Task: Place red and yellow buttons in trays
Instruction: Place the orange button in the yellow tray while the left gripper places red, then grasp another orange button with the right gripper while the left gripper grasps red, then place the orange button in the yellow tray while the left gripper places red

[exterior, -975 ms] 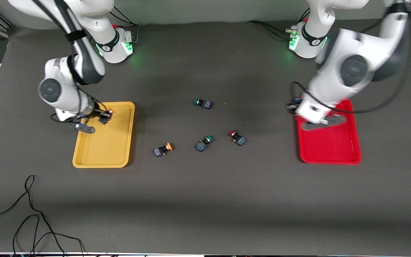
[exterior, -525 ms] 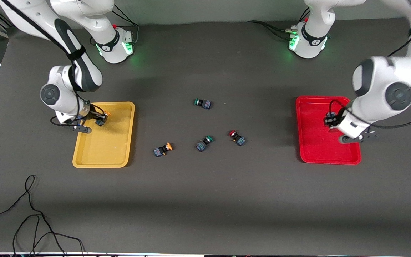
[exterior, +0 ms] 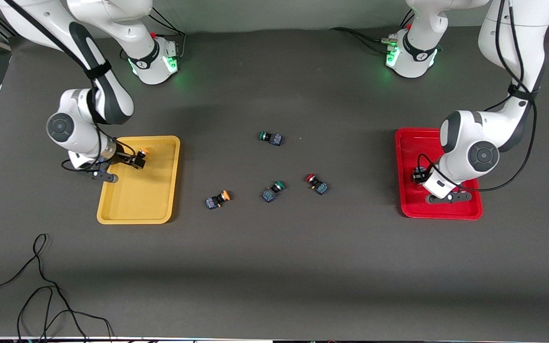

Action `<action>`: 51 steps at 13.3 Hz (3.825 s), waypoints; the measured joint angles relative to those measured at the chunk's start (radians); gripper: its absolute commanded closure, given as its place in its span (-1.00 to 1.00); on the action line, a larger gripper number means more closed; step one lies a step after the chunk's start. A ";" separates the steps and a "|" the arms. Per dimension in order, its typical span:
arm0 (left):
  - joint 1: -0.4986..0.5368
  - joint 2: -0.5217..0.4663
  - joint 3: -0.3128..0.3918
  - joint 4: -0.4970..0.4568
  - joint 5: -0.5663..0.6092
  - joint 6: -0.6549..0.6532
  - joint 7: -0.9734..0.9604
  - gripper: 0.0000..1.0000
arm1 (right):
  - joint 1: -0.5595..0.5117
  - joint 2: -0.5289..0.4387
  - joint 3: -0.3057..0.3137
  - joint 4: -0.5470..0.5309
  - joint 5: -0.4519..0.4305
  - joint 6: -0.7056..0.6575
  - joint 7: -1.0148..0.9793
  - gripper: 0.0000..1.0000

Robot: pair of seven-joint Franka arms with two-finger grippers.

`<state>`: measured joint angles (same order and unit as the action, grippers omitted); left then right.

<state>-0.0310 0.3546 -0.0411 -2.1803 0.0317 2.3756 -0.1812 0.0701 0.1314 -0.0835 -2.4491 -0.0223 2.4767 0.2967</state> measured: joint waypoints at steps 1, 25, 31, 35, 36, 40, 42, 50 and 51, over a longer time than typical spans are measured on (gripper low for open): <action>0.000 -0.025 0.000 0.039 0.000 -0.082 0.000 -1.00 | 0.000 -0.010 0.020 0.040 0.003 -0.043 0.029 -1.00; -0.509 0.296 -0.046 0.344 0.019 0.071 -1.269 0.29 | 0.071 0.571 0.383 0.703 0.014 -0.168 1.086 -0.83; -0.514 0.296 -0.040 0.455 0.031 -0.036 -1.242 0.95 | 0.071 0.575 0.383 0.697 -0.018 -0.155 1.086 0.04; -0.466 0.248 -0.035 0.670 -0.042 -0.355 -1.055 1.00 | 0.071 0.575 0.383 0.697 -0.019 -0.153 1.087 0.39; -0.449 0.218 -0.034 0.707 -0.075 -0.439 -0.967 1.00 | 0.071 0.574 0.383 0.698 -0.020 -0.153 1.087 0.39; -0.330 0.019 -0.025 0.718 -0.121 -0.765 -0.499 1.00 | 0.067 0.515 0.383 0.712 -0.027 -0.225 1.066 0.39; -0.211 -0.072 -0.014 0.624 -0.105 -0.800 -0.247 1.00 | 0.058 0.435 0.383 0.720 -0.029 -0.326 1.002 0.39; 0.141 -0.130 -0.006 0.062 0.106 -0.196 0.236 1.00 | 0.005 0.132 0.243 0.681 0.053 -0.594 0.554 0.39; 0.156 -0.093 -0.006 -0.014 0.130 -0.051 0.236 1.00 | -0.001 0.112 0.202 0.647 0.069 -0.584 0.483 0.39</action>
<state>0.1248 0.2616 -0.0475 -2.1943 0.1612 2.3243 0.0545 0.0687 0.2436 0.1181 -1.8018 0.0470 1.8925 0.7794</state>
